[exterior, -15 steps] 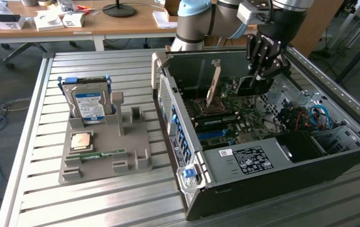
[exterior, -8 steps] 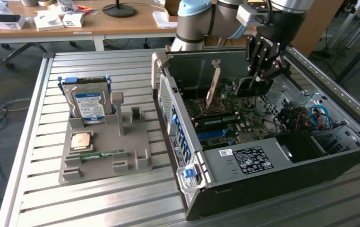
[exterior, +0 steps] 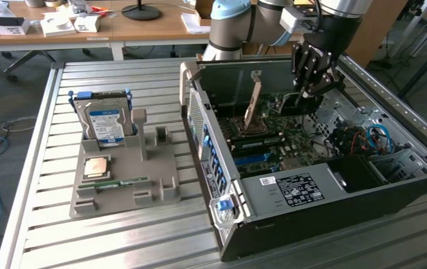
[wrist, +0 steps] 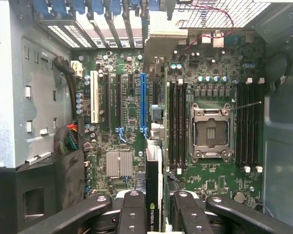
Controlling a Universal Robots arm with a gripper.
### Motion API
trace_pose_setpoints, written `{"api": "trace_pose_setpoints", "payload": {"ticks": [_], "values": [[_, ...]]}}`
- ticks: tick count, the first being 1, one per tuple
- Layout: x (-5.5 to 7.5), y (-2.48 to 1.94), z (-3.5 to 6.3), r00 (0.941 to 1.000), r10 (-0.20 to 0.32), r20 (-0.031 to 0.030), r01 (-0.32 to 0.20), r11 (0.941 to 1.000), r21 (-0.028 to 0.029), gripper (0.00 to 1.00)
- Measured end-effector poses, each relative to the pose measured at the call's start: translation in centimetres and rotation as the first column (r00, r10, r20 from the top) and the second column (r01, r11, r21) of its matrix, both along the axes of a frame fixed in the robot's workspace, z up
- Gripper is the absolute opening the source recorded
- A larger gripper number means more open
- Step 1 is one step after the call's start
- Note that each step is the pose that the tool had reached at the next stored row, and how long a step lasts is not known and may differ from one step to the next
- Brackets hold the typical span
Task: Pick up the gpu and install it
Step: 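Insert the gpu into the slot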
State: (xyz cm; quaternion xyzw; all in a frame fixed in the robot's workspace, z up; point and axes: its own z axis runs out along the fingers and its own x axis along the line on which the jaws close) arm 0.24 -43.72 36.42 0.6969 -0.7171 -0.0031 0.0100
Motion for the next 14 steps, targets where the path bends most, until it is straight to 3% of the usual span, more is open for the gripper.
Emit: {"api": "trace_pose_setpoints", "payload": {"ticks": [10,11,12,14], "values": [[0.0,0.00,0.00,1.0000,0.000,0.0000,0.000,1.0000,0.0000,0.27],[-0.4,0.00,0.00,1.0000,0.000,0.0000,0.000,1.0000,0.0000,0.27],[-1.6,0.00,-0.03,1.0000,0.000,0.0003,0.000,1.0000,0.0001,0.27],[-2.1,-0.04,-0.08,1.0000,0.000,0.0006,0.000,1.0000,0.0014,0.27]]}}
